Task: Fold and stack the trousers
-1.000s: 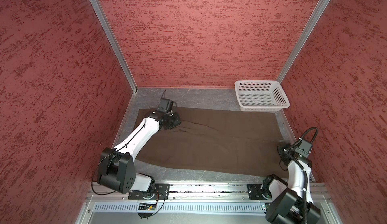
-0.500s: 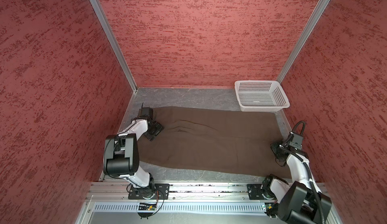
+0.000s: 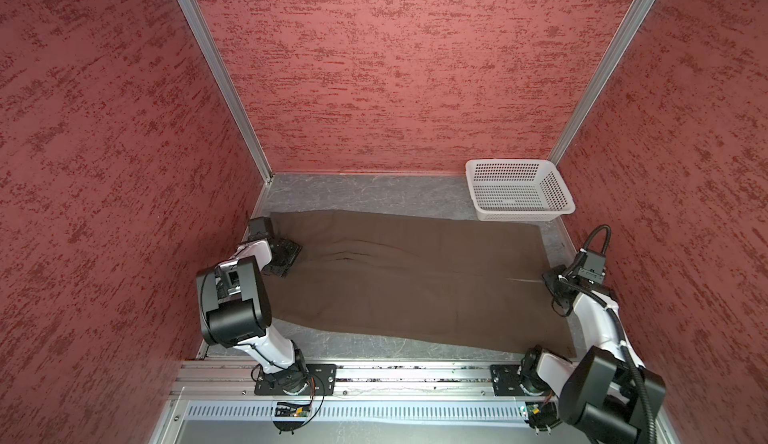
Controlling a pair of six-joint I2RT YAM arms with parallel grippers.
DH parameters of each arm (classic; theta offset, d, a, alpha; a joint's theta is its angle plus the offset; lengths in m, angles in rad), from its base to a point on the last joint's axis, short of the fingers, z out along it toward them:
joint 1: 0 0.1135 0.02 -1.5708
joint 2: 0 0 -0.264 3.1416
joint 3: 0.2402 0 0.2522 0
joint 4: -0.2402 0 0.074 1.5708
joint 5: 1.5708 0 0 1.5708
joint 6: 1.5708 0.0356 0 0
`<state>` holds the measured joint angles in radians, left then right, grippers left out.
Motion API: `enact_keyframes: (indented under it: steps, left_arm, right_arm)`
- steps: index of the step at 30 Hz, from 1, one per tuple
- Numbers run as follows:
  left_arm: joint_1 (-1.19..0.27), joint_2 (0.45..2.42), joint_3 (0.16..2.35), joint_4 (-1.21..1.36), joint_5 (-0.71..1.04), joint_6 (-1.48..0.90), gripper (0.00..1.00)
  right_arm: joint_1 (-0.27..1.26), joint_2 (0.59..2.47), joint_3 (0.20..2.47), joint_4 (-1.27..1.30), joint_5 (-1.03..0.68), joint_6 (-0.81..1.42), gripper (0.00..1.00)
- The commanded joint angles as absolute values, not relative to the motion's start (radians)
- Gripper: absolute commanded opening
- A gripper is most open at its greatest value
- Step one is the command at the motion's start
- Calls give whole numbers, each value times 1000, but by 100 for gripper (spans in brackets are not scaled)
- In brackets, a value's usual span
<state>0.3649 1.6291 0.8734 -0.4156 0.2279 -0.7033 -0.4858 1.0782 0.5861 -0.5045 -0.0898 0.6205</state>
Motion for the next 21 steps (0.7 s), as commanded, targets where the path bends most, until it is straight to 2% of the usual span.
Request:
enact_keyframes:
  steps: [1, 5, 6, 13, 21]
  left_arm:
    - [378, 1655, 826, -467, 187, -706, 68]
    - [330, 1607, 852, -505, 194, -709, 68]
    - [317, 1583, 854, -512, 187, -710, 68]
    - [250, 1452, 864, -536, 218, -732, 68]
    - [182, 1321, 781, -516, 270, -764, 66]
  right_arm:
    - [-481, 1104, 590, -525, -75, 596, 51]
    - [-481, 1072, 560, -582, -79, 599, 53]
    - [-481, 1049, 549, -603, -67, 610, 57]
    - [-514, 912, 492, -712, -23, 746, 98]
    - [-690, 900, 470, -736, 76, 806, 99]
